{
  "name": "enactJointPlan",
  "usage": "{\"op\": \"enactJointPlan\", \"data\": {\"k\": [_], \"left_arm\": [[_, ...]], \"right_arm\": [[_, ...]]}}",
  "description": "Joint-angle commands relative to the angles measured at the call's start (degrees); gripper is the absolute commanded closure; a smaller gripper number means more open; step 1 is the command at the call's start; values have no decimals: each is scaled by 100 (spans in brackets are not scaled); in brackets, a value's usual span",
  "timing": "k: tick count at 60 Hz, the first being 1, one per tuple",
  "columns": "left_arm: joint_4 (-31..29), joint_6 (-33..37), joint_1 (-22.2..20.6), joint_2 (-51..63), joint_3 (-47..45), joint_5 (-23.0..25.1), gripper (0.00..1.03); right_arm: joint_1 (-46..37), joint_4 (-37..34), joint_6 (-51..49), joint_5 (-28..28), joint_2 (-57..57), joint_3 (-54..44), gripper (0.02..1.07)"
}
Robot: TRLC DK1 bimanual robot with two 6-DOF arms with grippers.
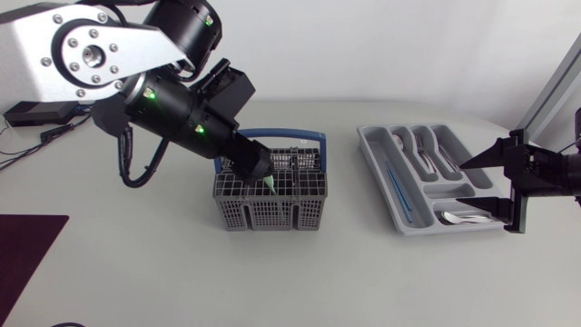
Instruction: Unload the cutlery basket into the drawer organizer.
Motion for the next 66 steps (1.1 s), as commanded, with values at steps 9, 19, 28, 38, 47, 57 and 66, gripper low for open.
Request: {"op": "enactJointPlan", "data": {"k": [9, 19, 28, 38, 47, 57, 66], "left_arm": [[-153, -84, -340, 305, 278, -410, 11], [-347, -84, -437, 551, 621, -498, 11], [-364, -260, -454, 779, 770, -656, 11], [-355, -330, -419, 771, 788, -682, 11], [-355, -366, -358, 648, 700, -673, 11], [-347, -392, -217, 454, 515, -673, 11], [-250, -401, 12, 191, 331, -673, 11]], "right_arm": [[408, -24, 800, -347, -864, -916, 18], [627, -6, 1073, -506, -1339, -1338, 18], [935, 73, 1424, -655, -1691, -1690, 18], [1647, 337, 2989, -620, -1735, -1602, 18], [2737, 847, 4641, -242, -1761, -1461, 18], [4046, 1585, 6197, 417, -1550, -1268, 18], [4802, 2051, 7295, 734, -900, -881, 18]]}}
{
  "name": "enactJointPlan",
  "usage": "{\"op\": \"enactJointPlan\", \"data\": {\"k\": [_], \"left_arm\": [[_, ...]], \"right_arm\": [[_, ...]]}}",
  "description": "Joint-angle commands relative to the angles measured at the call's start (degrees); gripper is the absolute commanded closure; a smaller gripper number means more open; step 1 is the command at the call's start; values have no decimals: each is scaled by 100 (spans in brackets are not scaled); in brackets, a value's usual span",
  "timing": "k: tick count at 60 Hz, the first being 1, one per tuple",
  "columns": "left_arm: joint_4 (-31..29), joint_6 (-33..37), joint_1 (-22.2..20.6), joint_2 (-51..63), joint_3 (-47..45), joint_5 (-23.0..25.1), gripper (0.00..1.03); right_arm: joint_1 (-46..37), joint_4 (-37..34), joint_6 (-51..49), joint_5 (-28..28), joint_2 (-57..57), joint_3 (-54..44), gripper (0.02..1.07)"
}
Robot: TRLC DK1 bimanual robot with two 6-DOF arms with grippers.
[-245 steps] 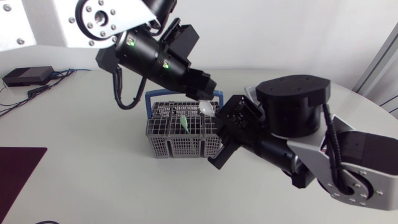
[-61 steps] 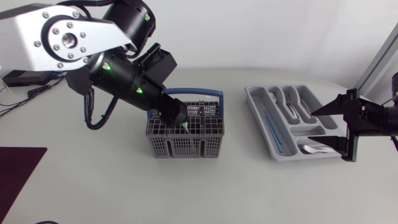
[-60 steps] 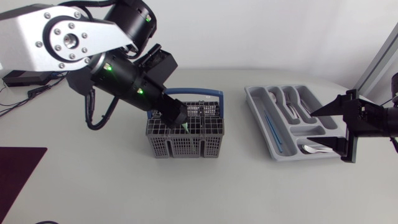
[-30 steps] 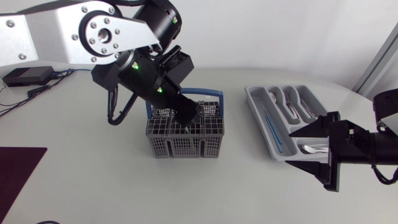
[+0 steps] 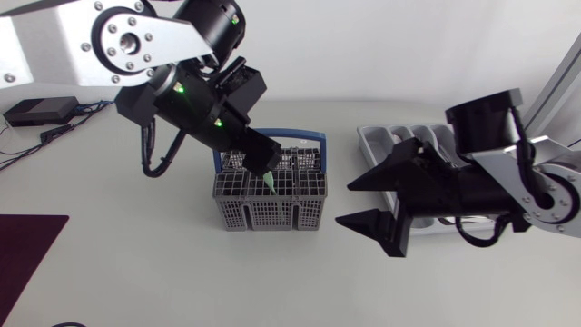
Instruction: Unload the cutlery basket into the drawer organizer.
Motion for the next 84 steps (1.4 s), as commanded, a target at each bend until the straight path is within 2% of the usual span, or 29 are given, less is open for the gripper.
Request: {"op": "enactJointPlan", "data": {"k": [1, 16, 41, 46, 63, 68, 78, 84], "left_arm": [[30, -117, 149, -269, -209, -57, 11], [118, -125, 431, -479, -411, -57, 11], [127, 182, 765, -699, -842, 136, 11], [127, 340, 826, -769, -1000, 216, 11], [21, 1325, 897, -1121, -1492, 532, 9], [-67, 1676, 905, -1235, -1615, 611, 8], [-102, 2107, 905, -1394, -1861, 611, 7], [-111, 2230, 914, -1402, -1967, 611, 6]], "right_arm": [[278, 208, 890, 117, 436, 278, 18], [691, 516, 1927, 232, 1429, 989, 19], [1544, 1105, 2858, 1313, 2335, 1816, 22], [1596, 1105, 2867, 1392, 2484, 1965, 28], [1728, 1087, 3034, 1585, 2809, 2290, 34], [1763, 1087, 3034, 1629, 2888, 2308, 42], [1798, 1087, 3034, 1735, 2959, 2343, 49], [1825, 1087, 3034, 1796, 2985, 2343, 61]]}}
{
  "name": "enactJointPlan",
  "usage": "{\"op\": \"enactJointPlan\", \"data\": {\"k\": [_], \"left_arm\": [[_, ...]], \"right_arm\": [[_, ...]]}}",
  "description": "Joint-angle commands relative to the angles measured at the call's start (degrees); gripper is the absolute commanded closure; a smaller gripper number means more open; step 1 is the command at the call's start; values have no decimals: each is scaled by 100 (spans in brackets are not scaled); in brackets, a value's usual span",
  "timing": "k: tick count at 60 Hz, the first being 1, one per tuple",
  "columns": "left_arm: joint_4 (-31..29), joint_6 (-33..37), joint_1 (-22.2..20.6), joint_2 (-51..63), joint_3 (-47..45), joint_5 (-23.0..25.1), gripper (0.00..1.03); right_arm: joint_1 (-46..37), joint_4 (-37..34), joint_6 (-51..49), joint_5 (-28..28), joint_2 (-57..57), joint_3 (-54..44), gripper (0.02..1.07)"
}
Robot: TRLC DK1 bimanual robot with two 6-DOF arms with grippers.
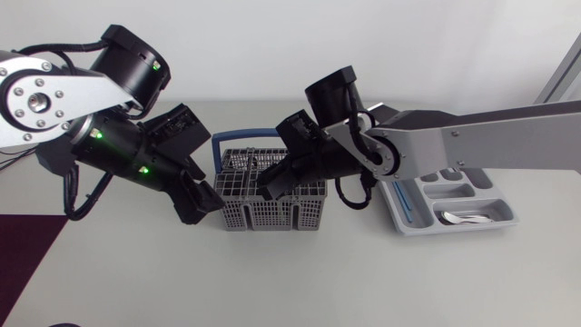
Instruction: Unload the cutlery basket into the drawer organizer.
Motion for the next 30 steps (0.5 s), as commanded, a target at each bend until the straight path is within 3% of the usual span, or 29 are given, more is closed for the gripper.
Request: {"op": "enactJointPlan", "data": {"k": [1, 12, 30], "left_arm": [[-60, 289, 38, -76, -210, 60, 6], [-60, 412, 38, -137, -306, 60, 6], [-60, 491, 3, -234, -412, 60, 6]], "right_arm": [[89, 25, 160, 107, 129, 127, 62], [160, 43, 151, 186, 216, 179, 84], [204, 34, 142, 265, 278, 197, 101]]}}
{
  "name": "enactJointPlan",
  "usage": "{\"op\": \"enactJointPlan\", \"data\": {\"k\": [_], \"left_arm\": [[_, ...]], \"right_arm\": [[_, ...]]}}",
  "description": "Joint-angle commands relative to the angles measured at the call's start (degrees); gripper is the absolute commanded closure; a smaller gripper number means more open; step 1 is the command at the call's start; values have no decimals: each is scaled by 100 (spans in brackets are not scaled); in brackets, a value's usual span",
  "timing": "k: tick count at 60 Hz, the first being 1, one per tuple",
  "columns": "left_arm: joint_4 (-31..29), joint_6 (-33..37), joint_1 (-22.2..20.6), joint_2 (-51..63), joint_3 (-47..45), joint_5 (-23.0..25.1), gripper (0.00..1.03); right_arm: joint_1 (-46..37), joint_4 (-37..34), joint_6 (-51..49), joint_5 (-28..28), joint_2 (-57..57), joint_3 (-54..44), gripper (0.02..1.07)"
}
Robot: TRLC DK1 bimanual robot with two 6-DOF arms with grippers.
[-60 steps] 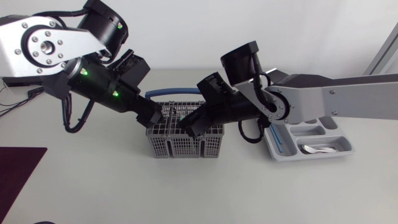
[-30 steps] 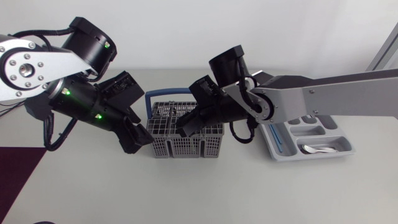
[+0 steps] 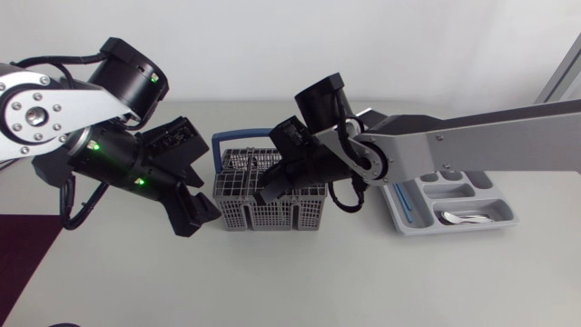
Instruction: Unload the cutlery basket into the drawer organizer.
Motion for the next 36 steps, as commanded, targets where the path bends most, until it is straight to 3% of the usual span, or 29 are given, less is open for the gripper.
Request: {"op": "enactJointPlan", "data": {"k": [1, 36], "left_arm": [[-63, 179, -8, -105, -145, 38, 6], [-63, 205, -114, -158, -286, 38, 6]], "right_arm": [[55, 12, 142, 108, 110, 125, 101], [55, 179, 151, 55, -778, -244, 101]]}}
